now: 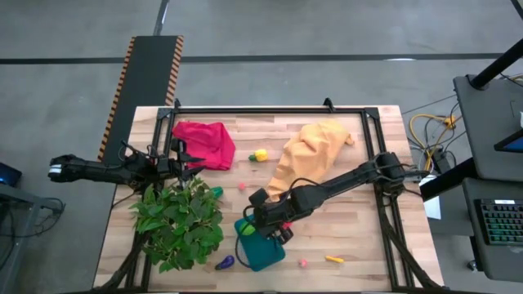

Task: Pick and placing Produce into tupperware
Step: Put the raspberry into the bin

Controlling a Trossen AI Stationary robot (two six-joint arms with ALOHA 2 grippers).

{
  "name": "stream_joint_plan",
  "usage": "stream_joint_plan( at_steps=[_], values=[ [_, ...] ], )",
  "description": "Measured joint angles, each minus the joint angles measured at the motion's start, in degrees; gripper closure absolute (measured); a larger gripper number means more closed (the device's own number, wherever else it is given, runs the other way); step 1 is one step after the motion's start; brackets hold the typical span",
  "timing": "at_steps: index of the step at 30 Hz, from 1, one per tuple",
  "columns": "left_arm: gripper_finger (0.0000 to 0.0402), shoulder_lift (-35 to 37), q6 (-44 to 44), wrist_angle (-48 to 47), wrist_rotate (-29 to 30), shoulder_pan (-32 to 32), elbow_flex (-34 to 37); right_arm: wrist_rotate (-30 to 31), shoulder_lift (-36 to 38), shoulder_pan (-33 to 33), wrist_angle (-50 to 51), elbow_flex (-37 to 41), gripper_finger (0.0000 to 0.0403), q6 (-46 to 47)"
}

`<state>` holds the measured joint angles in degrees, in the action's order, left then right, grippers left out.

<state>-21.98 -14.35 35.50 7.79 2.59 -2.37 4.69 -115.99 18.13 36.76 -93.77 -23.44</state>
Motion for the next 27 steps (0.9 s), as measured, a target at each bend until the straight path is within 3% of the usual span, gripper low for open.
stream_joint_plan(
  at_steps=[27],
  values=[
    [0.0323,0.02,-0.01,-0.02,0.17,0.02,0.0,-1.74,-5.02,-0.02,-1.43,-0.62,0.0312,0.48]
  ],
)
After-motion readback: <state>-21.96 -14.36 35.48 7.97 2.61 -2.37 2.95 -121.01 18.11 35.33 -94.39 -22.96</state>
